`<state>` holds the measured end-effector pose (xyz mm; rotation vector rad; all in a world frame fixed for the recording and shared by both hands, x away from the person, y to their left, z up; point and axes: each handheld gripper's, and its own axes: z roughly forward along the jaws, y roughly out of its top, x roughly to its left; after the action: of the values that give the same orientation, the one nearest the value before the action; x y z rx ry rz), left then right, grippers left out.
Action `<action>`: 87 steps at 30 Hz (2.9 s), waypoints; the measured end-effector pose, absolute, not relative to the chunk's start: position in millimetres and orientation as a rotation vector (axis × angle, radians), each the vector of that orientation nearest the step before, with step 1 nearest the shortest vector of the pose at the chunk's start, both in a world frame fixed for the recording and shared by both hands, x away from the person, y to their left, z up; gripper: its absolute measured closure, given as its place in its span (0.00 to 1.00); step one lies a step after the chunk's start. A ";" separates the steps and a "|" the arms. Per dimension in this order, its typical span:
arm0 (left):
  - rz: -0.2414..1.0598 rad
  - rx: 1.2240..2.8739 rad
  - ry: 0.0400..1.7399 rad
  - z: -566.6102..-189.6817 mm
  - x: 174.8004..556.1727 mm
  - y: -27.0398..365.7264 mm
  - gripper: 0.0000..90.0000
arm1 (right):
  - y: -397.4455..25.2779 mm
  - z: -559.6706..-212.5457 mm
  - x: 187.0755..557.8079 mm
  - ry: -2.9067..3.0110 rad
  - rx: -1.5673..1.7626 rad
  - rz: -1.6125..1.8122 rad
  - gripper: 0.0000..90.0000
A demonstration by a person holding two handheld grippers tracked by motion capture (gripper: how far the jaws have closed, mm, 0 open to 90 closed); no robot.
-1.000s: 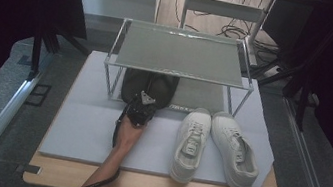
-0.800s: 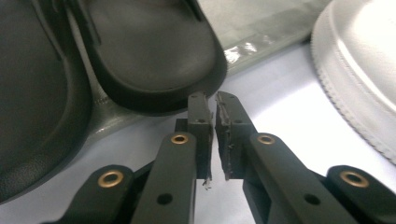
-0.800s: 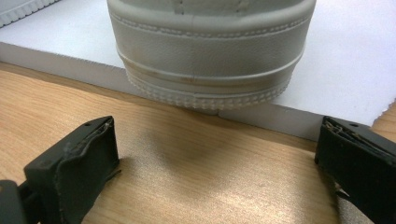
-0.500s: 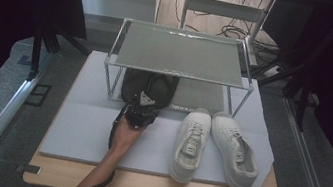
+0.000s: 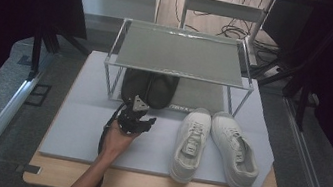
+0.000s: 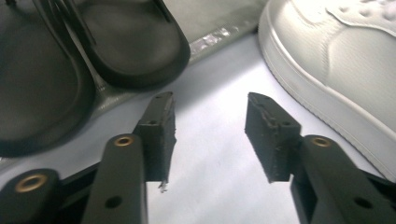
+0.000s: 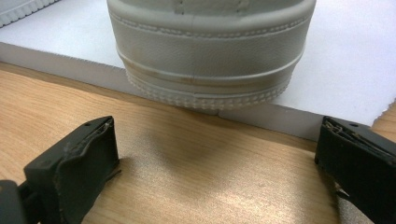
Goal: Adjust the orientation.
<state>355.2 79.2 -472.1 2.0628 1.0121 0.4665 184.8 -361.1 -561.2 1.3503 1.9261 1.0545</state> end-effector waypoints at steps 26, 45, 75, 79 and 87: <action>0.416 1.985 1.066 -487.6 289.4 135.1 0.26 | -360.1 -561.0 185.1 1.921 1.358 1.049 0.00; 0.488 1.941 1.097 -512.0 242.4 158.6 0.15 | -359.4 -559.9 185.6 1.925 1.369 1.044 0.00; 0.543 1.968 1.146 -539.0 235.6 164.1 0.14 | -363.2 -545.3 180.7 1.932 1.391 1.027 0.00; 0.542 1.967 1.147 -539.0 235.6 164.1 0.14 | -363.9 -540.0 178.2 1.938 1.383 1.026 0.00; 0.542 1.967 1.147 -539.1 235.6 164.0 0.14 | -361.3 -524.8 171.0 1.953 1.356 1.030 0.00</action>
<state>235.6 164.0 -539.1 1.9669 1.1475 0.5422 171.0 -361.3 -524.8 1.3563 1.9533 1.0302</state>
